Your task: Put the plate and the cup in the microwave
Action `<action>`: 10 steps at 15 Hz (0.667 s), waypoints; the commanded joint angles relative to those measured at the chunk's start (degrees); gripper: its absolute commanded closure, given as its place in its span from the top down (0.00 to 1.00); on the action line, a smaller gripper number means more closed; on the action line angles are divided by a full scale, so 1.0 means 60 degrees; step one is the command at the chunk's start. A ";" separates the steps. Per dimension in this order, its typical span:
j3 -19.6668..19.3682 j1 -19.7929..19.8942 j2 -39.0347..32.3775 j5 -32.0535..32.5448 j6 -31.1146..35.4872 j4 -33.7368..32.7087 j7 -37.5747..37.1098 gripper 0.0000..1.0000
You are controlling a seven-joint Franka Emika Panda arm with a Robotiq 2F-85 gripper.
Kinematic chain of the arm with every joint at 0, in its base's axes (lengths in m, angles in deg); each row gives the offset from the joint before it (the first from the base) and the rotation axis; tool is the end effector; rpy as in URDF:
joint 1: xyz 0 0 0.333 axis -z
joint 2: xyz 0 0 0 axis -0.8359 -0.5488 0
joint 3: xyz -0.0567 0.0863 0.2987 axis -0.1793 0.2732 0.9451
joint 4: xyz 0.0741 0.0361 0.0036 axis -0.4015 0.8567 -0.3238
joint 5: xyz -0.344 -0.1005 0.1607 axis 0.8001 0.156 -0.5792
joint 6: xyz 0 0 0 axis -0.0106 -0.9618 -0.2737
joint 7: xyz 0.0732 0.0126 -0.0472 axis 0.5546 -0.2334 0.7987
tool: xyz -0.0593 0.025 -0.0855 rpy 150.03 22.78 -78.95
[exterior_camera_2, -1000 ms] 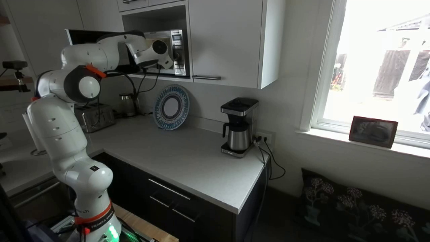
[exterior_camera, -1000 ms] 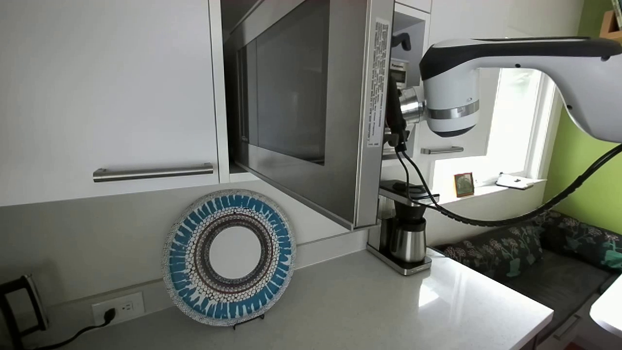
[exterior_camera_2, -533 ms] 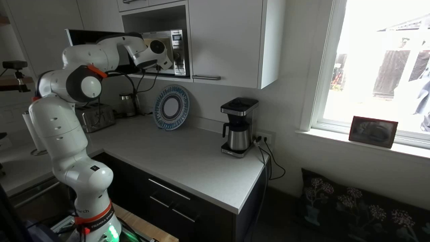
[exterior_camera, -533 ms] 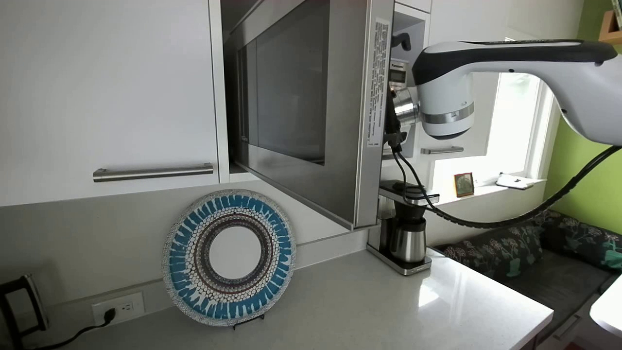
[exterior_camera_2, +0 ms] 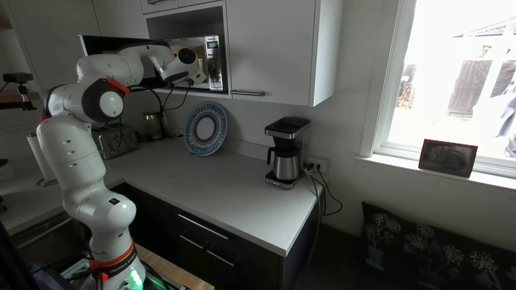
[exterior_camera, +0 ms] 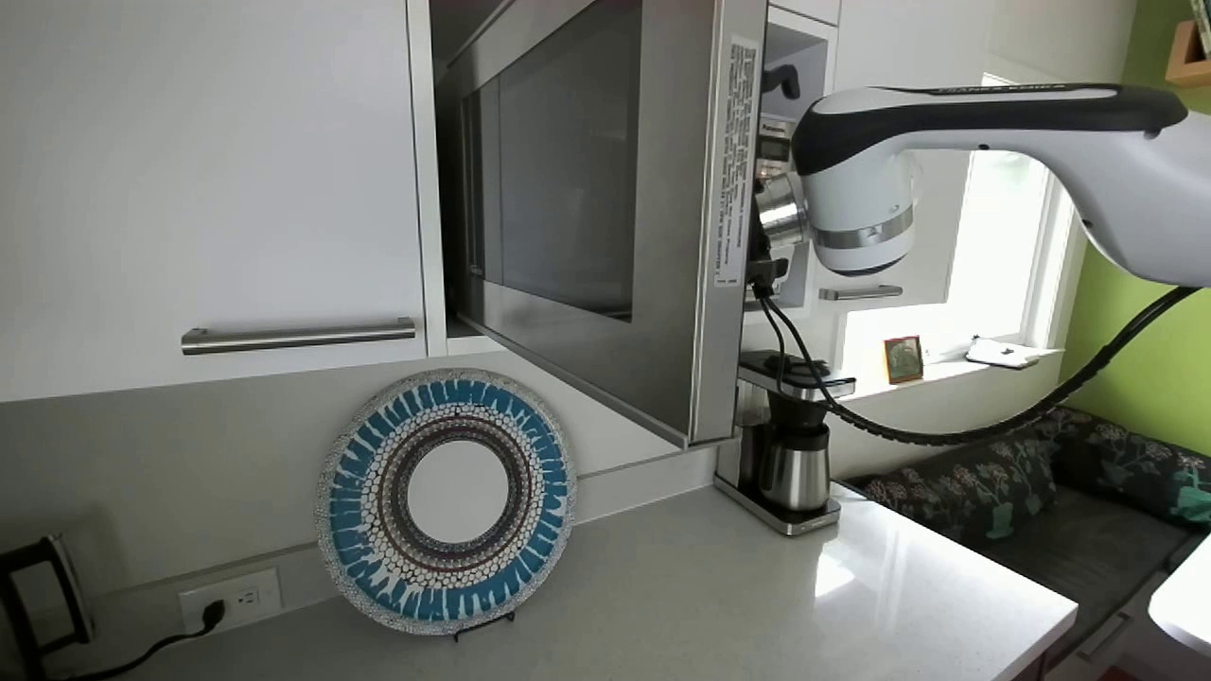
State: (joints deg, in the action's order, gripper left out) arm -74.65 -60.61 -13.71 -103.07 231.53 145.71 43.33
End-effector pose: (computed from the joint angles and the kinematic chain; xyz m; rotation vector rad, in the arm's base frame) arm 0.5655 0.1111 0.7356 -1.6900 0.8862 -0.4615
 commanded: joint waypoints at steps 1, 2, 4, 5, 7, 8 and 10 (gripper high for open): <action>0.0035 -0.0128 -0.0178 0.0401 0.0405 -0.0160 -0.0509 0.00; 0.0040 -0.0141 -0.0204 0.0470 0.0447 -0.0176 -0.0574 0.00; 0.0051 -0.0163 -0.0249 0.0625 0.0530 -0.0188 -0.0711 0.00; 0.0048 -0.0162 -0.0269 0.0742 0.0510 -0.0189 -0.0828 0.00; 0.0059 -0.0188 -0.0303 0.0942 0.0522 -0.0204 -0.1003 0.00; 0.0050 -0.0197 -0.0323 0.0998 0.0525 -0.0262 -0.1097 0.00; 0.0056 -0.0228 -0.0366 0.1109 0.0586 -0.0333 -0.1229 0.00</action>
State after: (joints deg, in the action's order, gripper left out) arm -74.39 -61.34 -14.89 -98.76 233.74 144.83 38.84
